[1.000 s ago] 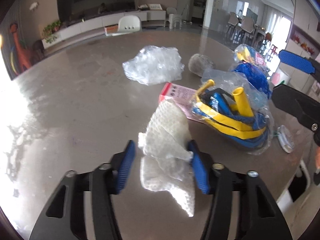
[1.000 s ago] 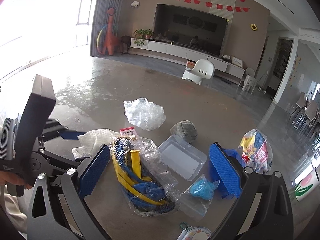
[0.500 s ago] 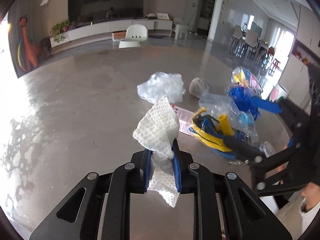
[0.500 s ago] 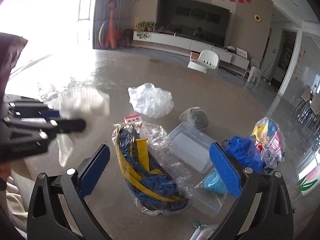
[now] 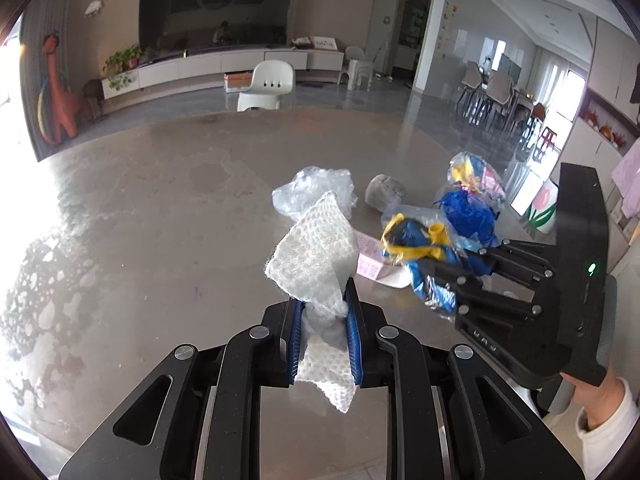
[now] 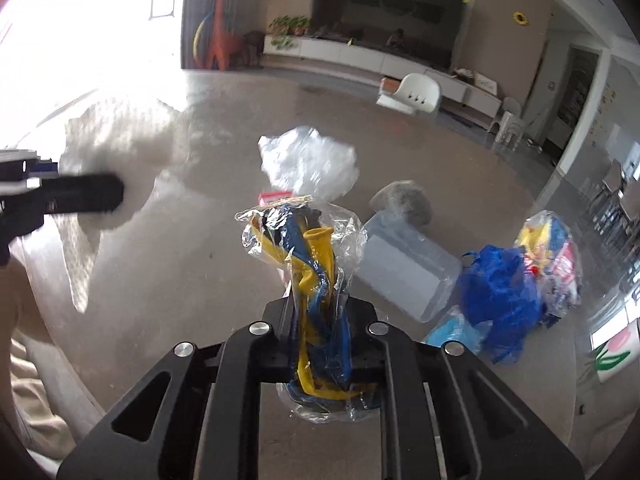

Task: Collect trash
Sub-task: 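Carry tissue and yellow-blue bag to the white bin and release both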

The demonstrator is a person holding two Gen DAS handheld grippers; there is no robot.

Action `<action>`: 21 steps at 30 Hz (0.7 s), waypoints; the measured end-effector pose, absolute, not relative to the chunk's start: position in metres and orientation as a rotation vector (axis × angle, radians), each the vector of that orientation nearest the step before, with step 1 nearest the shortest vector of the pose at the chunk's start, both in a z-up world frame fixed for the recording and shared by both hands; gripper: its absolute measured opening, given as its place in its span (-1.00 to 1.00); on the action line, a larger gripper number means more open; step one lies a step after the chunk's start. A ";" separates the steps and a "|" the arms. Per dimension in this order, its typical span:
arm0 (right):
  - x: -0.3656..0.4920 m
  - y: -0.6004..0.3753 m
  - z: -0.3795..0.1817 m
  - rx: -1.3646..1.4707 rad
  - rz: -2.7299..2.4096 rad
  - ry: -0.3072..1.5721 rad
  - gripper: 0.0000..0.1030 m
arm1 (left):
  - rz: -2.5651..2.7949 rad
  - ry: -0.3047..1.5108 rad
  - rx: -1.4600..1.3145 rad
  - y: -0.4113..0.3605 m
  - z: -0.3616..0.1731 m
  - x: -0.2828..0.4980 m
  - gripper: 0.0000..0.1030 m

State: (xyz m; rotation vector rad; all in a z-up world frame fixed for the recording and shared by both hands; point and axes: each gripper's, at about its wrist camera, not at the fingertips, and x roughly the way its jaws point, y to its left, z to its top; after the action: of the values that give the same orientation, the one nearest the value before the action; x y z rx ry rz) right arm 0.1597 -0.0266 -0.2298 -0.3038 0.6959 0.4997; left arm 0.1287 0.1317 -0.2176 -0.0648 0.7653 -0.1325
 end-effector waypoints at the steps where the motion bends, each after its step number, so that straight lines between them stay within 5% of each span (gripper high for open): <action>1: 0.158 -0.029 -0.222 -0.277 0.501 0.689 -0.69 | -0.140 0.756 -0.063 0.130 -0.213 0.126 -0.64; 13: 0.082 -0.097 -0.114 -0.116 0.396 0.548 -0.70 | -0.313 0.632 -0.055 0.064 -0.155 0.089 -0.64; 21: 0.043 -0.139 -0.093 -0.110 0.286 0.502 -0.69 | -0.439 0.604 0.023 -0.004 -0.141 0.076 -0.64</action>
State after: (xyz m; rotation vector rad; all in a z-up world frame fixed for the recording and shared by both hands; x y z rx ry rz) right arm 0.0433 -0.1386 -0.0934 -0.1095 0.5024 0.2862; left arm 0.0759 -0.0041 -0.1406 0.0230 0.6042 -0.4394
